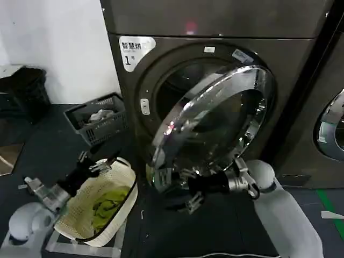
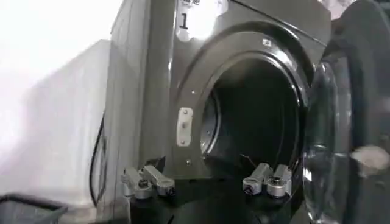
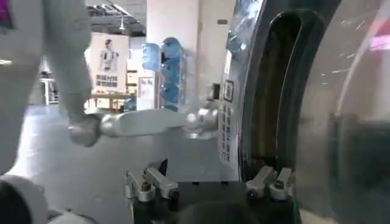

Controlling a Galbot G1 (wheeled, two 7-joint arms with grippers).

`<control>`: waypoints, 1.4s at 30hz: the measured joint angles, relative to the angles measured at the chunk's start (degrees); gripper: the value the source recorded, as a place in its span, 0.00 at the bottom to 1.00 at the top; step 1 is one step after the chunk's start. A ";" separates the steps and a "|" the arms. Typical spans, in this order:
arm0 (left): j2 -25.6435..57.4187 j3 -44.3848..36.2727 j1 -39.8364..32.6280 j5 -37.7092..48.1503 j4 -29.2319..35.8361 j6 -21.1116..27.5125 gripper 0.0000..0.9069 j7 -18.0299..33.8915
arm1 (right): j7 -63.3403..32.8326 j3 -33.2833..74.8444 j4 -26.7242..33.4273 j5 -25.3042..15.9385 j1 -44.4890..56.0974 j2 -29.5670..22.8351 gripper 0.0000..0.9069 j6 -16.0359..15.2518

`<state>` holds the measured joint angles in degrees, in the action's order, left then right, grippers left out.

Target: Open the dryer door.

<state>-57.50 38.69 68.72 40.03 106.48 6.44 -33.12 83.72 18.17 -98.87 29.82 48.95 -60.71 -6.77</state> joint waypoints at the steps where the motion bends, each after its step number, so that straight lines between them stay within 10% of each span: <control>1: 0.36 -0.60 -0.63 0.00 -0.25 -0.03 1.00 -0.07 | -0.01 0.90 -0.26 0.47 0.62 0.30 1.00 0.29; 17: 0.87 -15.43 -11.19 0.00 -2.26 0.66 1.00 -1.82 | -0.28 22.35 -2.25 4.29 15.59 2.57 1.00 5.74; 25: 0.43 -22.38 -15.73 0.27 -3.30 0.13 1.00 -2.73 | -1.91 36.42 0.80 -1.03 17.90 -0.01 1.00 6.30; 42: 2.70 -30.27 -19.28 2.86 -2.55 -0.07 1.00 -5.07 | -25.98 62.21 0.99 -3.10 22.16 -5.10 1.00 4.41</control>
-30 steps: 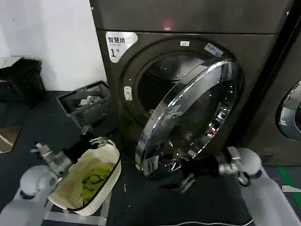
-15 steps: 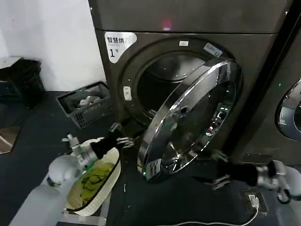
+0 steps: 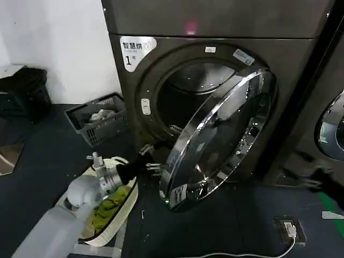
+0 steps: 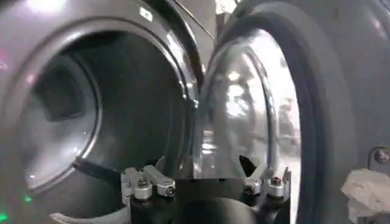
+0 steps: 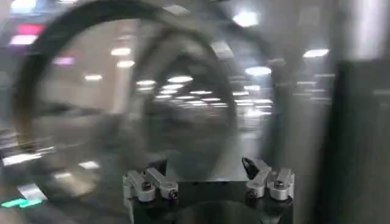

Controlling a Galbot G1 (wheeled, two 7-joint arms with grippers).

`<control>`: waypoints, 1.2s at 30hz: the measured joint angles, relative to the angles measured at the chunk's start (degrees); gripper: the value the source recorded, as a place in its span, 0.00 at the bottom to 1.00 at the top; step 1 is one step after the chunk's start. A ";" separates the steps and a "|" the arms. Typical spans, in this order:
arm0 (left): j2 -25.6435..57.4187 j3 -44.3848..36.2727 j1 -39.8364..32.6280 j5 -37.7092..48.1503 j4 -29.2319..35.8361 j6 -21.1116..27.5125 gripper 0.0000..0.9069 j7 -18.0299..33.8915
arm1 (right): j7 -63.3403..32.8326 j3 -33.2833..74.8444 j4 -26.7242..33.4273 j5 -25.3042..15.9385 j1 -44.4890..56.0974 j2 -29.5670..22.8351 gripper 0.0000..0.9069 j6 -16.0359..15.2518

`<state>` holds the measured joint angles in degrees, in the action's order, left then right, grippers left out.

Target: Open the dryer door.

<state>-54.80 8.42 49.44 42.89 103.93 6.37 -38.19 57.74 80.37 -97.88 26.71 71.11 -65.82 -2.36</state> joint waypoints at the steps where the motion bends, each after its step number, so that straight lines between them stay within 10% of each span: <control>1: 0.18 -0.39 -0.15 -0.04 0.14 -0.15 1.00 -0.03 | -1.83 1.04 -0.74 0.11 0.40 -0.35 1.00 0.09; 15: 0.82 -7.97 -4.35 0.92 0.47 -1.82 1.00 -1.91 | -27.58 13.08 -8.69 4.09 5.35 -0.82 1.00 -3.28; 36: -4.60 -27.22 -15.47 1.12 -4.20 -5.95 1.00 1.13 | -46.77 30.60 -8.79 -1.81 12.14 3.51 1.00 -11.10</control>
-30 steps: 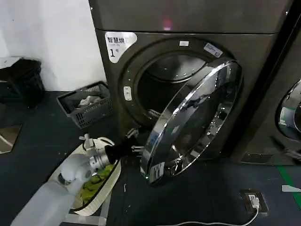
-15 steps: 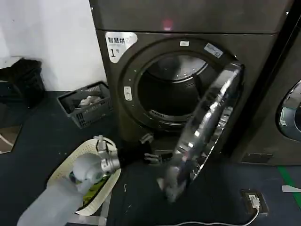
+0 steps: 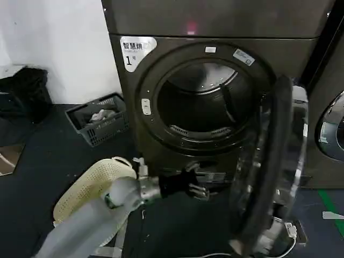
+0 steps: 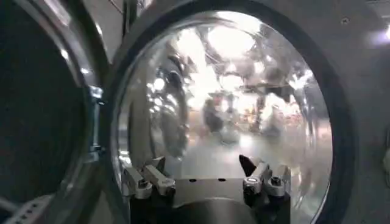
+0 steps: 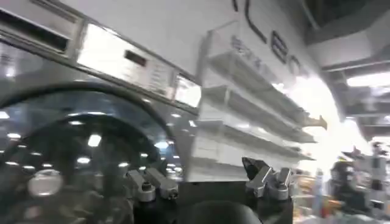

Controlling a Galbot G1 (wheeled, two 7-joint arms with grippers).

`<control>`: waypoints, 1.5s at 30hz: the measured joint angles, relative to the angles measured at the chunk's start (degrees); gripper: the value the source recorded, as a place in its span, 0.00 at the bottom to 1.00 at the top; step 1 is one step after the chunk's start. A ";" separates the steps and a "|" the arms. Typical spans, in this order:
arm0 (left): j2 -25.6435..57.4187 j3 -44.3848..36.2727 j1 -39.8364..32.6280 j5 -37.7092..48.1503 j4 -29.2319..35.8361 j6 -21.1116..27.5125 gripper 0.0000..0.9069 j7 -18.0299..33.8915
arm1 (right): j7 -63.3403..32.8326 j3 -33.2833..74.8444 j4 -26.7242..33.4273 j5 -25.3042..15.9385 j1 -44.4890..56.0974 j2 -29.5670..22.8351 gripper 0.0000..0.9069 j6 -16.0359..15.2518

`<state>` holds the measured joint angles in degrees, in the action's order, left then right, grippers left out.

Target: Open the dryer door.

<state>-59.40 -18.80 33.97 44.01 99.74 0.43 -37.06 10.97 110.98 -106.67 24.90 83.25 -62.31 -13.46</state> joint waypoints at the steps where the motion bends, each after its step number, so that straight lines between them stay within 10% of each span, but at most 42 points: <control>1: -0.43 -0.92 -0.77 0.01 -0.47 -0.08 1.00 0.10 | -0.55 0.80 -0.04 -0.06 0.33 0.12 1.00 -0.26; 45: -25.28 -17.43 -18.89 -5.41 -22.38 -4.81 1.00 6.80 | -3.50 21.33 0.79 -1.94 11.15 1.35 1.00 -2.32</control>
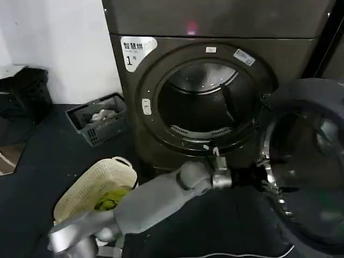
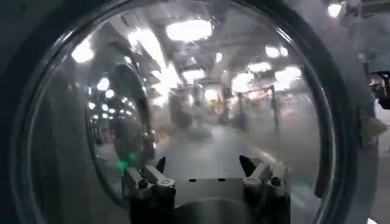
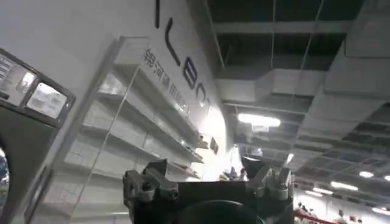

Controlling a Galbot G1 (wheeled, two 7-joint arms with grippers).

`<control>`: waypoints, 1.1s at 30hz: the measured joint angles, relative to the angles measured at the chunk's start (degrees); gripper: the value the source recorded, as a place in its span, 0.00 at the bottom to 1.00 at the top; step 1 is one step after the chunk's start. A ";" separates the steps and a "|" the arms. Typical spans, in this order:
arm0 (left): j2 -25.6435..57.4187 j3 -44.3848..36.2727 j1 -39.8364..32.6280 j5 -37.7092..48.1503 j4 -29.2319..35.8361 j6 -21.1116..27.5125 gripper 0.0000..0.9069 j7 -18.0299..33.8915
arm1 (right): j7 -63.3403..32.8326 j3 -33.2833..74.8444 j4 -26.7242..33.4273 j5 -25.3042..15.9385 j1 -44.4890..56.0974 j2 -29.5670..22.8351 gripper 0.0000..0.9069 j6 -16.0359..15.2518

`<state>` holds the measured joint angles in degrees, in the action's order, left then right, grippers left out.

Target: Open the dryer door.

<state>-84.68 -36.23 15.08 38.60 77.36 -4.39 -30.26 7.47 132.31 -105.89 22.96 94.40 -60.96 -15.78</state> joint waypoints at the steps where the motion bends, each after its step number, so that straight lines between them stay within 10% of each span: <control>1: -0.52 0.08 -0.02 -0.18 -0.49 -0.15 1.00 0.12 | 0.05 0.02 -0.05 0.02 0.08 0.00 1.00 0.02; 33: -7.52 2.52 -2.42 -4.34 -9.20 -6.00 1.00 10.01 | 1.37 -0.77 -0.81 0.20 -0.02 0.06 1.00 0.32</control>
<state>-92.20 -33.71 12.66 34.26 68.16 -10.39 -20.25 8.84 131.53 -106.69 23.16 94.39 -60.90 -15.47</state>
